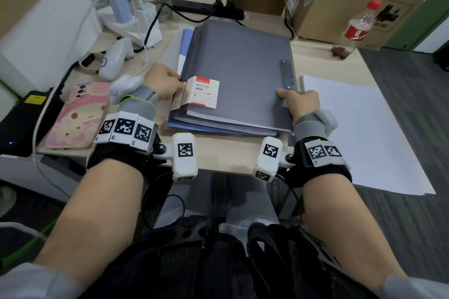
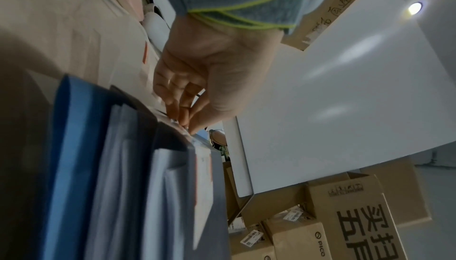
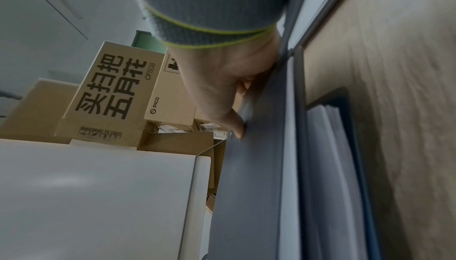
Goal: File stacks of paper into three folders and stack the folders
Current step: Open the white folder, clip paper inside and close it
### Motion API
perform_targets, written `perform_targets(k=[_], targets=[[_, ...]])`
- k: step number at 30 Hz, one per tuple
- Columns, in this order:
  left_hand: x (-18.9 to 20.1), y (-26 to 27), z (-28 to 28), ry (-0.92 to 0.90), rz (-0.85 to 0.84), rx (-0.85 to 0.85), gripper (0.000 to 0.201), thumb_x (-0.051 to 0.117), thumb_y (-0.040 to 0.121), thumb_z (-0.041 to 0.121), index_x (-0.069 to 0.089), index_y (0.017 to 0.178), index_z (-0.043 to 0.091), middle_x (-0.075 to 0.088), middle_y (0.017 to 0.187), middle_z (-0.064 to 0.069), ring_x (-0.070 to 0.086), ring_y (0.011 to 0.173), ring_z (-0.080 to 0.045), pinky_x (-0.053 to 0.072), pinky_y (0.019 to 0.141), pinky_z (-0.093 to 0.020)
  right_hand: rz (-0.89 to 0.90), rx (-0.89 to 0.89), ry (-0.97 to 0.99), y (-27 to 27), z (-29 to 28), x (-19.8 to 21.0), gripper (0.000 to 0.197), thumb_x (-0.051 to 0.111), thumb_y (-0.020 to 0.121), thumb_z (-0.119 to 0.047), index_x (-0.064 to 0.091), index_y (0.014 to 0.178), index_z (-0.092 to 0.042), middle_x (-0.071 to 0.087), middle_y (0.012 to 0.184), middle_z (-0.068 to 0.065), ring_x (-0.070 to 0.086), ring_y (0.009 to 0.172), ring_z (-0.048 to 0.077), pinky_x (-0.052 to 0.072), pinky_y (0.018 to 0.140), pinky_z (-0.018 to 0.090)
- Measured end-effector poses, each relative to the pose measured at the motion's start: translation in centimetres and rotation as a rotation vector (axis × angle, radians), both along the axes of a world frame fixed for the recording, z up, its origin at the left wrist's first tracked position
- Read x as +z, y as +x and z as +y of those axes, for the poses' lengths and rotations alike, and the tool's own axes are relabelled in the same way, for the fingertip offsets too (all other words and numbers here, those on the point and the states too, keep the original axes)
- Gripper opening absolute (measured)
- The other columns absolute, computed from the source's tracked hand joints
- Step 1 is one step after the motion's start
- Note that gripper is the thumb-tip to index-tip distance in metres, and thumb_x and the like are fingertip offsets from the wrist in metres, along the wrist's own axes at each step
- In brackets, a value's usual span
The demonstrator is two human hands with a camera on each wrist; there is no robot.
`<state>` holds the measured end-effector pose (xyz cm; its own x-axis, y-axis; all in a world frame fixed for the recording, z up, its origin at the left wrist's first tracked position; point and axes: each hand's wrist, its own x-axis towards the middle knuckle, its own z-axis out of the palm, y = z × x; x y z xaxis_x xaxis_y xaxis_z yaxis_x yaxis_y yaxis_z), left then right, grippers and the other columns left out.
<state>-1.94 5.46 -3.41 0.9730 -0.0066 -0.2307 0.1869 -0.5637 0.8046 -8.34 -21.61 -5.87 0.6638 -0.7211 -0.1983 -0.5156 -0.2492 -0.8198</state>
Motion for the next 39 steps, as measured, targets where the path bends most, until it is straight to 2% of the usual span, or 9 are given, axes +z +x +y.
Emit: perform_targets(k=[4,10,13,15,17,21,23,29,39], targets=[[0.3,0.2,-0.1,-0.116,0.128,0.005,0.013,0.054,0.085,-0.003,0.058,0.081,0.008,0.052,0.078,-0.008,0.048,0.079,-0.023,0.036,0.059,-0.022,0.056,0.039,0.006,-0.6,0.3,0.0,0.059,0.076,0.073,-0.040,0.059,0.114,-0.001,0.059,0.095,0.008,0.058,0.091,0.029,0.049,0.083,0.034],[0.3,0.7,1.2,-0.022,0.067,-0.070,0.034,0.047,0.089,-0.005,0.066,0.114,0.007,0.054,0.071,-0.002,0.038,0.058,-0.012,0.033,0.037,-0.009,0.121,0.100,-0.020,-0.4,0.0,0.6,0.072,0.074,0.073,-0.049,0.052,0.123,-0.002,0.061,0.109,0.012,0.054,0.094,0.030,0.046,0.085,0.035],[0.2,0.9,1.5,0.071,-0.007,-0.041,0.037,0.052,0.087,-0.005,0.061,0.121,0.008,0.064,0.106,-0.007,0.060,0.089,-0.021,0.047,0.065,-0.014,0.152,0.095,0.028,-0.1,0.1,0.6,0.085,0.078,0.064,-0.053,0.050,0.126,-0.002,0.059,0.112,0.009,0.057,0.107,0.030,0.048,0.094,0.037],[-0.3,1.0,1.2,0.065,0.019,-0.044,0.024,0.055,0.085,-0.008,0.063,0.106,0.004,0.059,0.106,-0.010,0.056,0.096,-0.026,0.050,0.068,-0.023,0.142,0.072,0.110,0.1,0.3,0.1,0.097,0.084,0.049,-0.055,0.053,0.125,-0.002,0.061,0.116,0.009,0.059,0.109,0.030,0.049,0.096,0.041],[-0.5,0.9,0.7,0.064,0.051,-0.057,0.017,0.055,0.086,-0.008,0.059,0.078,0.007,0.053,0.099,-0.012,0.049,0.090,-0.023,0.049,0.050,-0.015,0.096,0.031,0.184,0.3,0.2,-0.8,0.103,0.087,0.037,-0.052,0.056,0.121,-0.002,0.064,0.114,0.011,0.062,0.104,0.031,0.052,0.093,0.042],[-0.3,1.2,0.9,-0.087,0.075,-0.044,0.036,0.054,0.090,-0.005,0.054,0.126,-0.002,0.057,0.096,-0.007,0.053,0.085,-0.016,0.045,0.043,-0.005,0.057,-0.023,0.228,0.6,0.3,-0.9,0.098,0.091,0.040,-0.046,0.056,0.120,0.000,0.065,0.112,0.011,0.062,0.102,0.031,0.053,0.092,0.042],[0.0,1.5,1.6,-0.101,0.054,-0.066,0.037,0.053,0.091,-0.003,0.055,0.127,0.002,0.059,0.094,-0.001,0.053,0.079,-0.011,0.044,0.042,-0.005,0.037,-0.046,0.268,0.9,0.3,-0.9,0.095,0.092,0.041,-0.042,0.057,0.119,0.000,0.065,0.112,0.012,0.062,0.103,0.031,0.052,0.093,0.043],[-0.1,2.4,3.8,0.422,-0.107,-0.025,0.051,0.063,0.082,0.009,0.050,0.131,0.010,0.055,0.131,-0.010,0.050,0.120,-0.032,0.042,0.100,-0.036,0.028,-0.077,0.356,1.9,-0.5,-1.9,0.094,0.089,0.039,-0.037,0.058,0.120,-0.004,0.065,0.112,0.011,0.062,0.101,0.030,0.051,0.093,0.045],[-1.3,1.9,3.8,0.160,0.125,-0.046,0.040,0.086,0.062,0.019,0.070,0.096,0.005,0.072,0.099,-0.012,0.068,0.091,-0.026,0.054,0.091,-0.042,0.007,-0.120,0.287,1.5,-0.6,-1.6,0.069,0.082,0.067,-0.030,0.054,0.122,0.001,0.061,0.109,0.013,0.059,0.100,0.030,0.050,0.093,0.042]])
